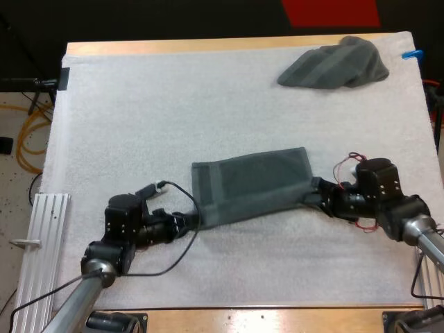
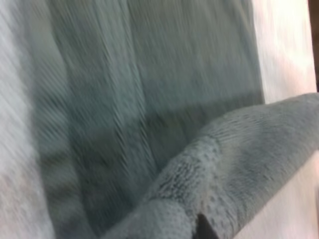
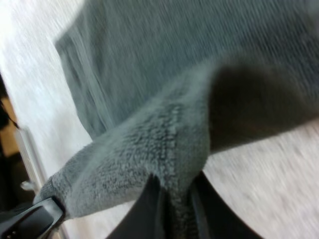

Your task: Pick towel from pile fold and stack

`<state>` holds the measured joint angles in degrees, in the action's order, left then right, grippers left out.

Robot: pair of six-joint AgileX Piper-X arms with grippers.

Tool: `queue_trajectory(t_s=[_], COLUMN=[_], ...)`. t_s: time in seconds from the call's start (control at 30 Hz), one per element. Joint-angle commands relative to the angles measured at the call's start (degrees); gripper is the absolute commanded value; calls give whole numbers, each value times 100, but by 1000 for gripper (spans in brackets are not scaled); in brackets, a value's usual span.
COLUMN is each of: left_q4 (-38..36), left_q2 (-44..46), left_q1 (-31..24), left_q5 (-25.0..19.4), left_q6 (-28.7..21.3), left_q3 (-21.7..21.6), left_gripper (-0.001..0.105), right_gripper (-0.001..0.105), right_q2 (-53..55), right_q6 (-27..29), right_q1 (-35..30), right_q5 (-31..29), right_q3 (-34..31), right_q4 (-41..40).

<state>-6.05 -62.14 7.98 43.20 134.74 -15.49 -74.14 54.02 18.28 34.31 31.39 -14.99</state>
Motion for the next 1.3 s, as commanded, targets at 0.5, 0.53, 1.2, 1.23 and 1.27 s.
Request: queue_trajectory(t_s=[0.5, 0.53, 1.2, 1.23, 1.27], left_q4=[2530, 2557, 2561, 2561, 2561], left_q2=[-2117, -2216, -2455, -2455, -2455], left_q1=[-303, -303, -303, -303, -303], left_q5=[485, 563, 296, 296, 296], left_q6=[740, 740, 111, -35, -109], left_q3=[-275, -363, -841, -841, -841], left_gripper=[0, 0, 9, 13, 17], right_gripper=[0, 0, 4, 11, 18], right_q2=[-557, -557, -557, -557, -557], right_q6=[-564, -577, -578, -566, -551], right_q1=[6, 6, 6, 6, 6], right_q5=[-1375, -1502, -1572, -1572, -1571], right_q3=[-8, -8, -8, -8, -8], right_q4=[1130, 1130, 1217, 1334, 1465])
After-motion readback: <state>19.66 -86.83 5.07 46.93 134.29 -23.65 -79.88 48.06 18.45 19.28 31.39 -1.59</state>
